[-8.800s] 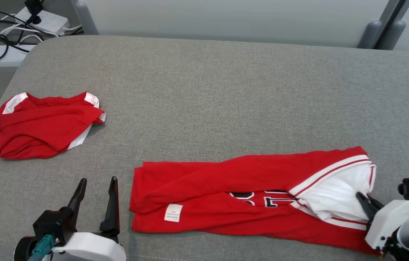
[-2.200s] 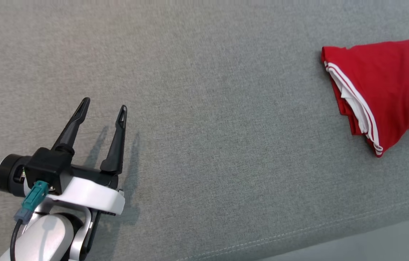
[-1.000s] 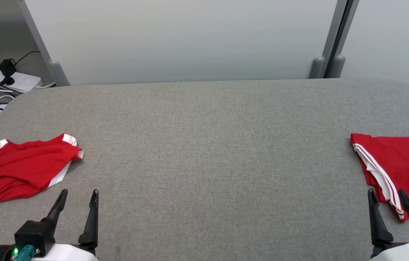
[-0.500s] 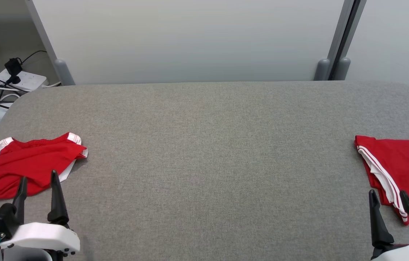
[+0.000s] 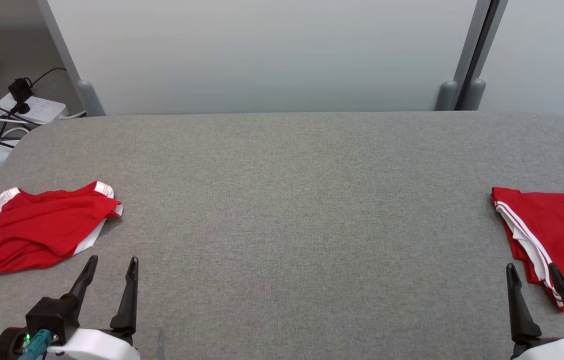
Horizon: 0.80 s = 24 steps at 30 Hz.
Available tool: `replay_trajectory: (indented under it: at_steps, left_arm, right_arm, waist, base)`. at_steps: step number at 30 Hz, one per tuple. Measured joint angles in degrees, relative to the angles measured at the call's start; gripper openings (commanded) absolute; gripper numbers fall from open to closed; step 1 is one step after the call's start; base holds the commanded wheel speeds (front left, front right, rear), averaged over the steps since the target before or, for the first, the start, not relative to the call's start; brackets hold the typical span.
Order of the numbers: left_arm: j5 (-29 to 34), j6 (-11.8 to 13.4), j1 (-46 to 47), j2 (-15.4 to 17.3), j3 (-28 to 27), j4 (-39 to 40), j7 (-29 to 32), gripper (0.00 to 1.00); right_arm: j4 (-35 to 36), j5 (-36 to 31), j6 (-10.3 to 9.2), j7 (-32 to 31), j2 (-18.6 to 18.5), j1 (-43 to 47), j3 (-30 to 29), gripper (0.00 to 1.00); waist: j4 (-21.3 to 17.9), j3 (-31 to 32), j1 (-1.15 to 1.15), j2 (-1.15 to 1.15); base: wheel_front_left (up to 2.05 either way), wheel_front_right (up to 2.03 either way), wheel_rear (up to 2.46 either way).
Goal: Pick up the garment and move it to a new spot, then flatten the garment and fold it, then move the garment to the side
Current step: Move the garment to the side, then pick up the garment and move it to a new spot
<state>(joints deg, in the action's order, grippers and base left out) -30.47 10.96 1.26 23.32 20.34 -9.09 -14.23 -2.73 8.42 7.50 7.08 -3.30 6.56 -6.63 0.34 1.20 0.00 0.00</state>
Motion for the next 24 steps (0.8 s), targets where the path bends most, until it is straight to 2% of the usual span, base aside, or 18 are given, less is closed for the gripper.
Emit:
replay_trajectory:
  at_steps: [4,9,19,24]
  left_arm:
    - [-1.0,-1.8,0.4,0.0,-0.2,-1.5,0.0,1.0]
    - [-1.4,-2.8,0.5,-0.3,-0.8,-2.8,0.0,1.0]
    - [-1.4,-3.4,1.2,-0.9,-2.3,-3.6,0.0,1.0]
    - [-1.3,-3.4,1.7,-1.5,-4.4,-3.7,0.0,1.0]
  right_arm:
    - [-0.2,0.0,0.0,0.0,-0.3,0.0,0.2,1.0]
    - [-0.5,0.1,0.0,0.0,-0.5,0.0,0.2,1.0]
    - [-0.9,0.1,0.0,0.0,-0.5,0.0,0.0,1.0]
    - [-0.7,0.1,0.0,0.0,-0.6,0.2,0.9,1.0]
  waist:
    - [0.1,0.1,0.0,0.0]
    - [0.1,0.3,0.0,0.0]
    - [1.5,0.3,0.0,0.0]
    - [4.0,0.1,0.0,0.0]
  base:
    - [0.0,0.0,0.0]
    - [0.0,0.0,0.0]
    - [0.0,0.0,0.0]
    - [0.0,0.0,0.0]
